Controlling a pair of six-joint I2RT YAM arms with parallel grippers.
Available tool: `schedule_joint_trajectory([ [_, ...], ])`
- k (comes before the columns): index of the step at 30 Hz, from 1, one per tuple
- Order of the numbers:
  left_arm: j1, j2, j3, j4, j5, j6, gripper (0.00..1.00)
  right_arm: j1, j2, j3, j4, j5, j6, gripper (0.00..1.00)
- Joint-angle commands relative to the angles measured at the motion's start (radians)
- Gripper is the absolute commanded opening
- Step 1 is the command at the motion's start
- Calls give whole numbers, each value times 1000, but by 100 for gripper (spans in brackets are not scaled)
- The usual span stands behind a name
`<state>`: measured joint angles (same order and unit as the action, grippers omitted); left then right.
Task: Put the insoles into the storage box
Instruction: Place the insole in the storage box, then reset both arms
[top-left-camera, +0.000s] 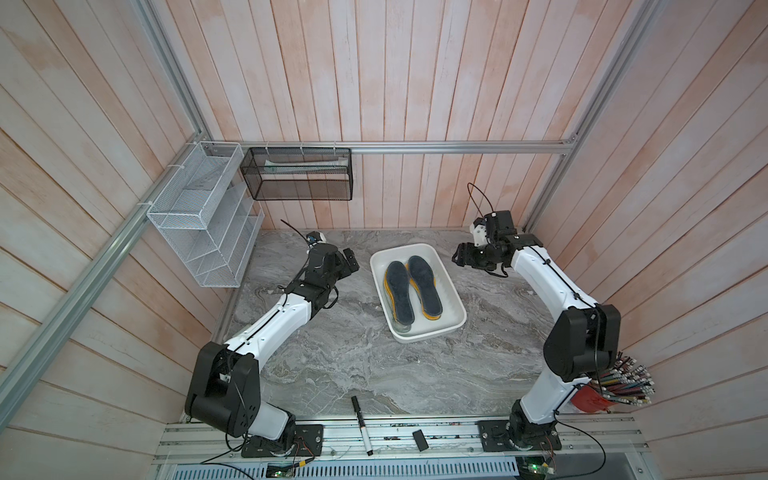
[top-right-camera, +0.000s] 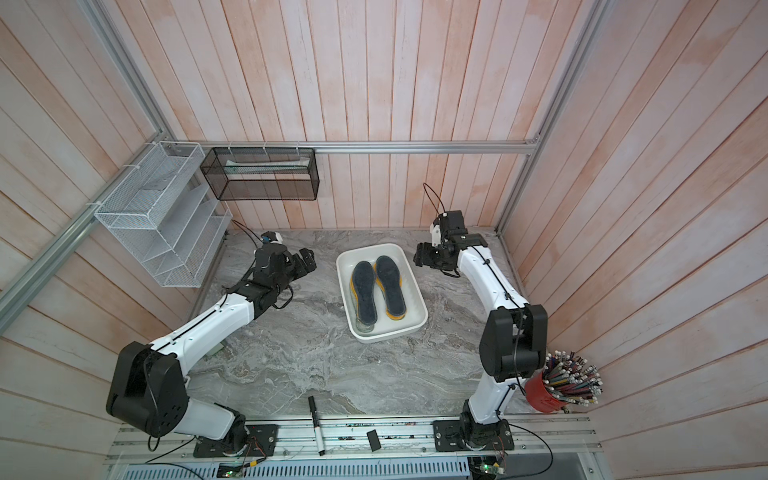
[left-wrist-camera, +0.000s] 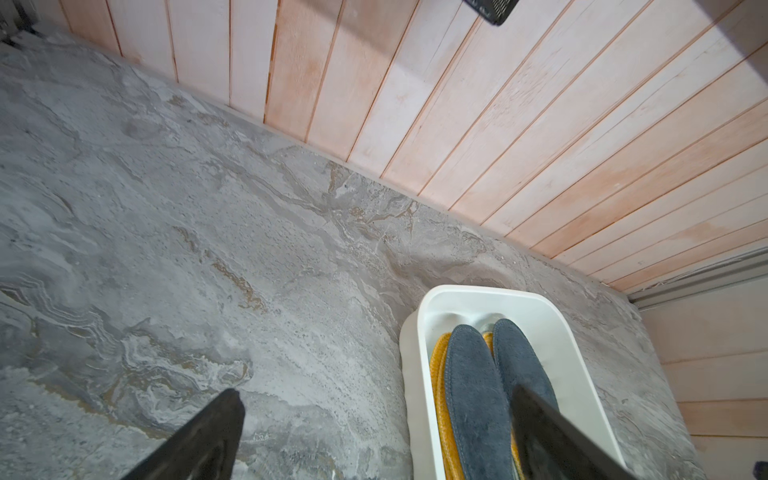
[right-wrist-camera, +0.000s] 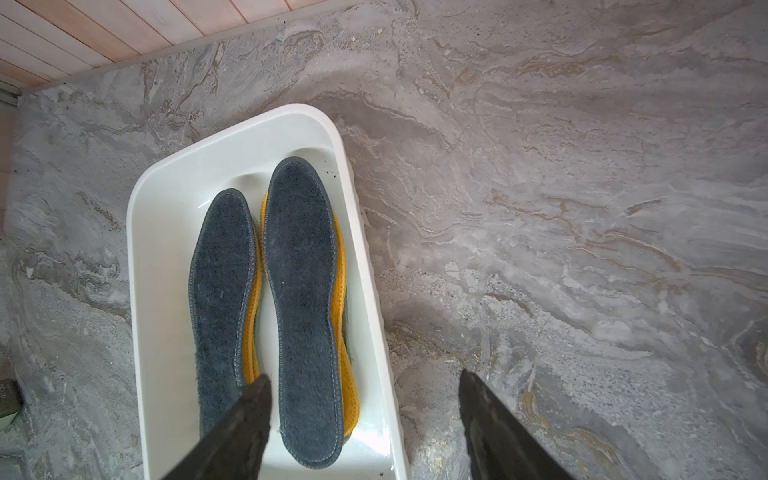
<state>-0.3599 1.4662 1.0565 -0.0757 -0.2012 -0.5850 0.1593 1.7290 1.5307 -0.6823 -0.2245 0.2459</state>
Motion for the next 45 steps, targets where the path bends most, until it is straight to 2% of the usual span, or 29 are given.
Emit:
schedule_joint_trajectory([
  [1, 6, -50, -24, 11, -74, 93, 100, -38, -84, -71, 82, -44, -61, 72],
  [7, 8, -90, -81, 23, -164, 183, 100, -115, -264, -287, 278, 53, -79, 74],
  [10, 8, -96, -110, 51, -213, 222, 100, -175, -360, -416, 407, 55, -95, 75],
  [12, 8, -100, -142, 97, -199, 284, 100, -224, -428, -517, 517, 59, -106, 76],
  [15, 9, -104, -184, 162, -102, 391, 100, -282, -512, -657, 676, 61, -138, 77],
  [19, 8, -125, -204, 156, -125, 409, 100, -311, -617, -861, 876, 99, -205, 79],
  [23, 11, -173, -262, 211, -168, 440, 100, -318, -655, -1014, 999, 182, -182, 82],
  [29, 42, -230, -352, 289, -203, 472, 100, -318, -622, -1170, 1252, 91, -134, 81],
  [34, 137, -295, -448, 366, -178, 395, 100, -317, -517, -1264, 1557, 144, -139, 82],
  [38, 192, -332, -517, 425, -162, 396, 100, -317, -387, -1241, 1644, 122, -146, 81],
  [41, 217, -330, -534, 453, -154, 443, 100, -307, -291, -1227, 1722, 120, -133, 82],
  [45, 256, -316, -578, 545, -127, 485, 100, -238, -230, -1179, 1686, 174, -204, 82],
])
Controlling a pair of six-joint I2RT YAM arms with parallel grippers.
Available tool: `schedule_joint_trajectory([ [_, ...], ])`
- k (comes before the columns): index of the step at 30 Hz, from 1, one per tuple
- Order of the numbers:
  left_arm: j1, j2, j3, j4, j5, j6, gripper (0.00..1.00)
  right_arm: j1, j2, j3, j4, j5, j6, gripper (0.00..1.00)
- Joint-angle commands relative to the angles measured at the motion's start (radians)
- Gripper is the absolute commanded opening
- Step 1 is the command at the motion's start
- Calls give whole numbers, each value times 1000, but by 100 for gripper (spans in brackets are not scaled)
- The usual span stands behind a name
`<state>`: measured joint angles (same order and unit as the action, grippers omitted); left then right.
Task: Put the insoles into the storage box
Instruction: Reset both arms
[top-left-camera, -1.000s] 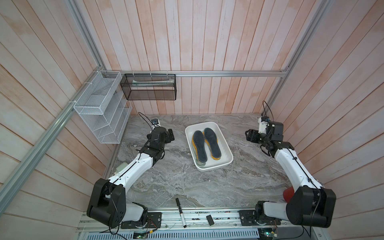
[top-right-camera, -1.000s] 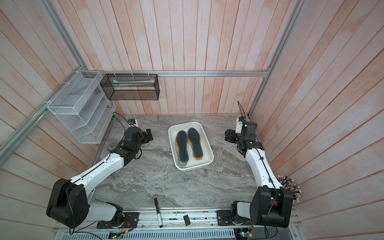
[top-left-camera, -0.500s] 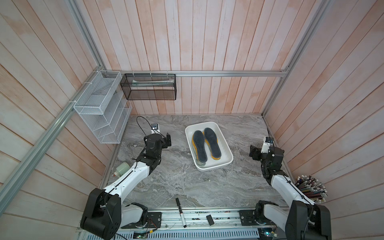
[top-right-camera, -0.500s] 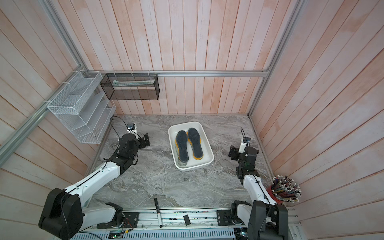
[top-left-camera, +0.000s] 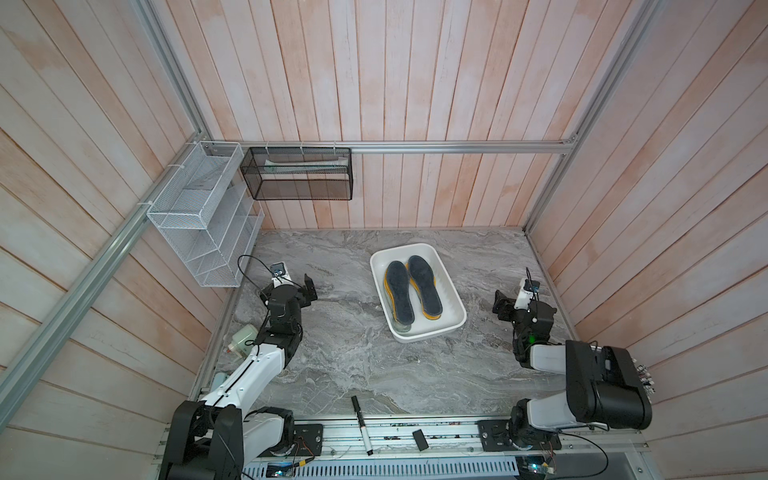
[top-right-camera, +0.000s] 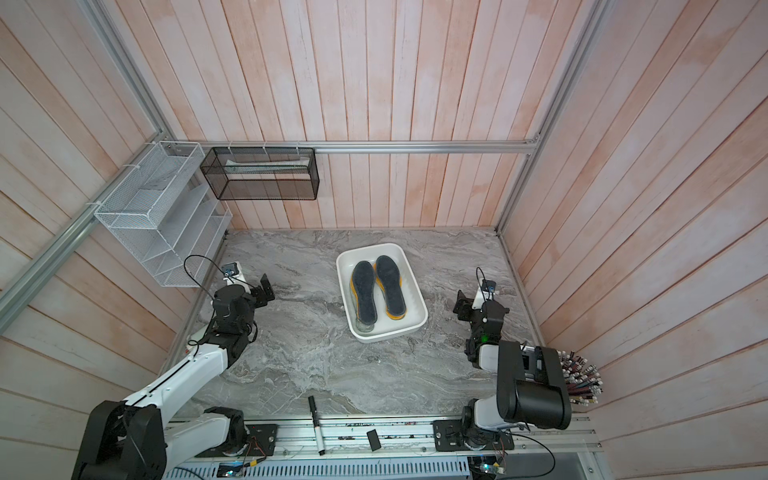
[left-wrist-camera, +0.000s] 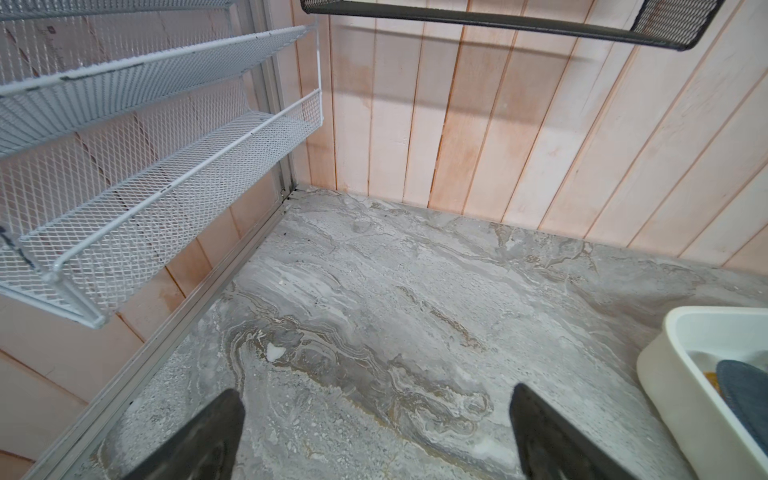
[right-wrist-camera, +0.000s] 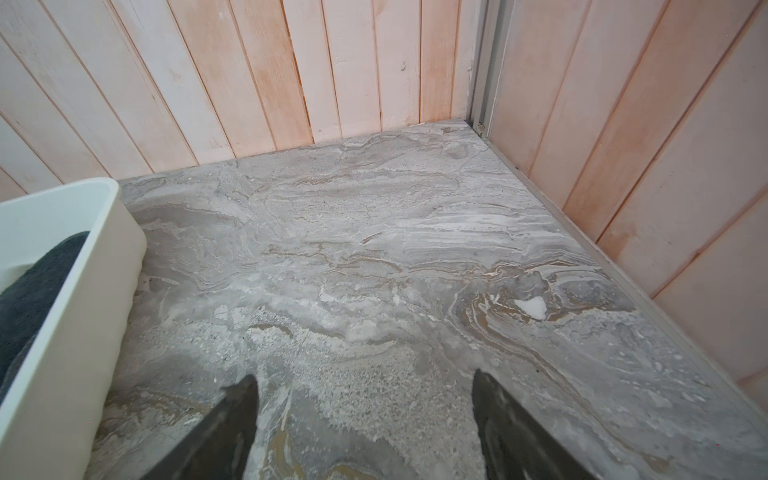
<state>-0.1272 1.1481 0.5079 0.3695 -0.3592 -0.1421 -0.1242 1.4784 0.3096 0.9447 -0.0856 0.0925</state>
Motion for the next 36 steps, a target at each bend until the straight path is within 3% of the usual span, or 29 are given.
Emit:
schedule_joint_trajectory([
  [1, 37, 4, -47, 133, 41, 43, 100, 60, 18, 40, 59, 56, -64, 82],
  [6, 94, 58, -134, 308, 84, 18, 100, 67, 22, -39, 198, 78, -59, 85],
  [8, 112, 94, -169, 390, 121, 23, 100, 74, 57, -78, 315, 89, -59, 91],
  [10, 120, 137, -195, 465, 133, 35, 100, 75, 53, -74, 290, 86, -66, 99],
  [14, 130, 240, -240, 630, 158, 47, 100, 75, 40, -60, 250, 86, -66, 99],
  [19, 144, 417, -242, 827, 270, 99, 100, 75, 37, -59, 242, 86, -68, 99],
  [21, 142, 381, -224, 720, 282, 96, 100, 74, 37, -59, 240, 86, -68, 99],
  [23, 144, 411, -242, 808, 282, 96, 100, 74, 37, -58, 241, 86, -68, 99],
  [25, 144, 391, -226, 739, 282, 95, 100, 75, 37, -58, 240, 86, -68, 99],
  [36, 142, 393, -228, 753, 273, 98, 100, 76, 37, -59, 241, 86, -69, 99],
])
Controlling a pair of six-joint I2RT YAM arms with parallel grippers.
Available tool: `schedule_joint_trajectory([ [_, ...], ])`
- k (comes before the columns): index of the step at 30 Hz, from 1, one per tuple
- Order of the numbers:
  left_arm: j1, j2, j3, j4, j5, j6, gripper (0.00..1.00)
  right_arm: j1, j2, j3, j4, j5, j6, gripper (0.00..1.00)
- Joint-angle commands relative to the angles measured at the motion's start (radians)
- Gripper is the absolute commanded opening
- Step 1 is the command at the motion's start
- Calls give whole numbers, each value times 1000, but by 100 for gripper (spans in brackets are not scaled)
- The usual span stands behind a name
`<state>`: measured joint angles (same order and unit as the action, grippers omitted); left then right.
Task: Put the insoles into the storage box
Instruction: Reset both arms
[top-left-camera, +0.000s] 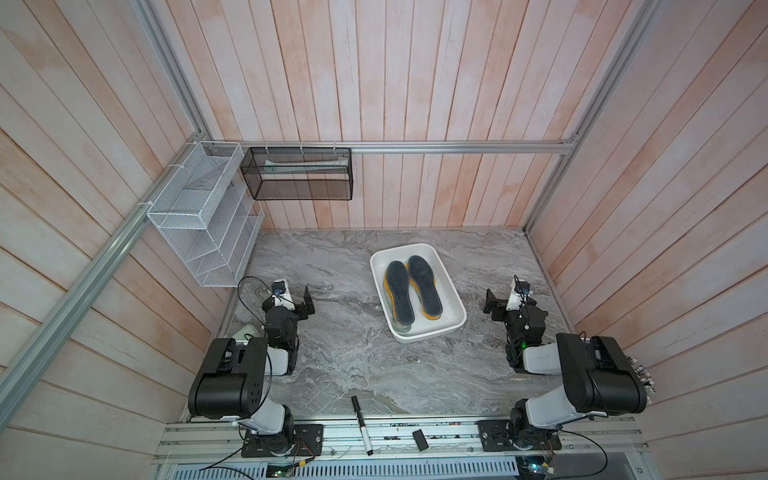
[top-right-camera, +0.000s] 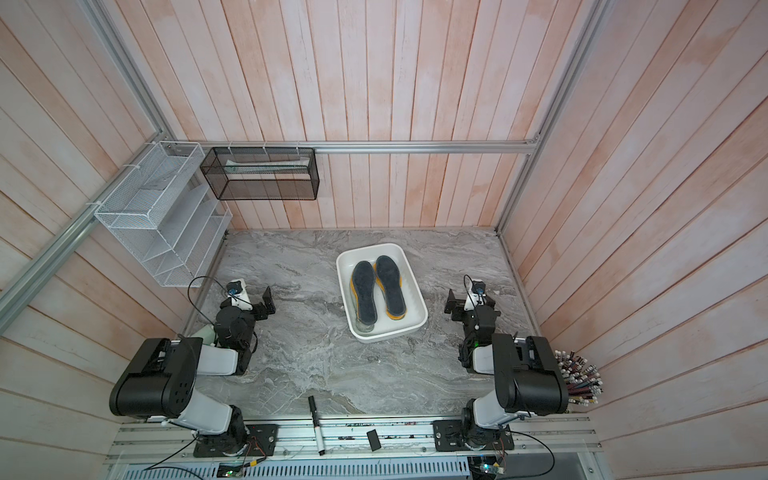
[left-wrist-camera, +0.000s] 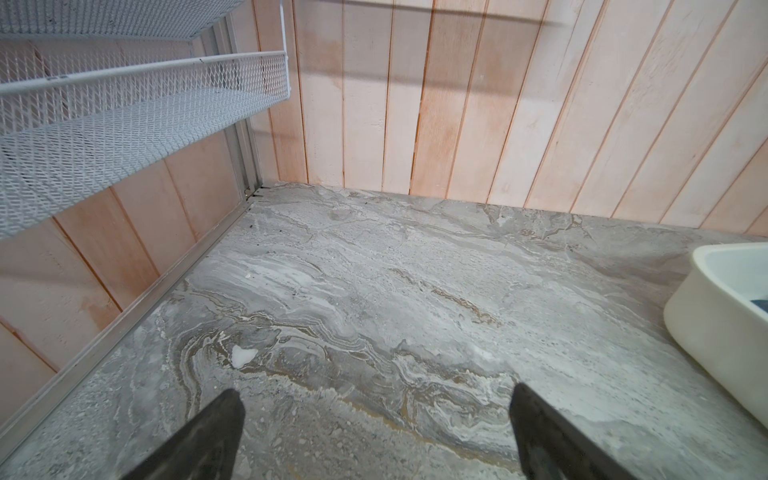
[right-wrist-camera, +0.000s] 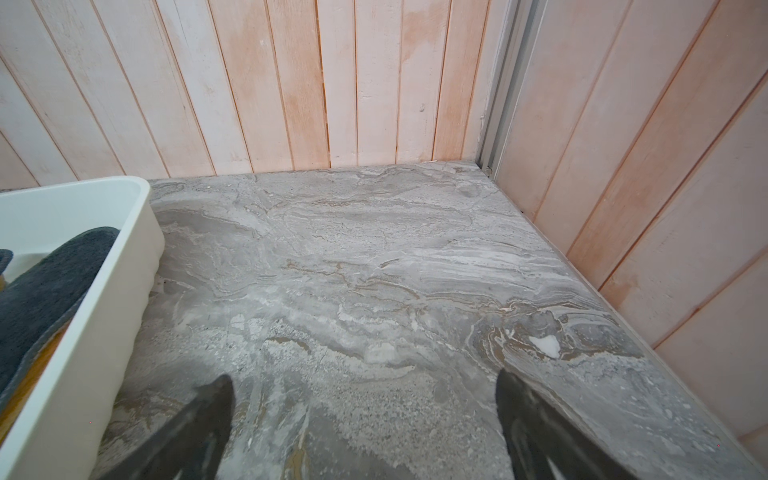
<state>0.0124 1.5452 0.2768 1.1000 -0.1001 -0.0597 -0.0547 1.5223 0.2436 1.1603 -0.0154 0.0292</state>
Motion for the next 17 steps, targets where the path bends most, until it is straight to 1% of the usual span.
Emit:
schedule_joint_trajectory([
  [1, 2, -4, 2, 23, 13, 16, 100, 6, -7, 8, 26, 16, -5, 99],
  [17, 3, -4, 3, 23, 14, 16, 100, 6, -5, 10, 22, 15, -6, 99],
])
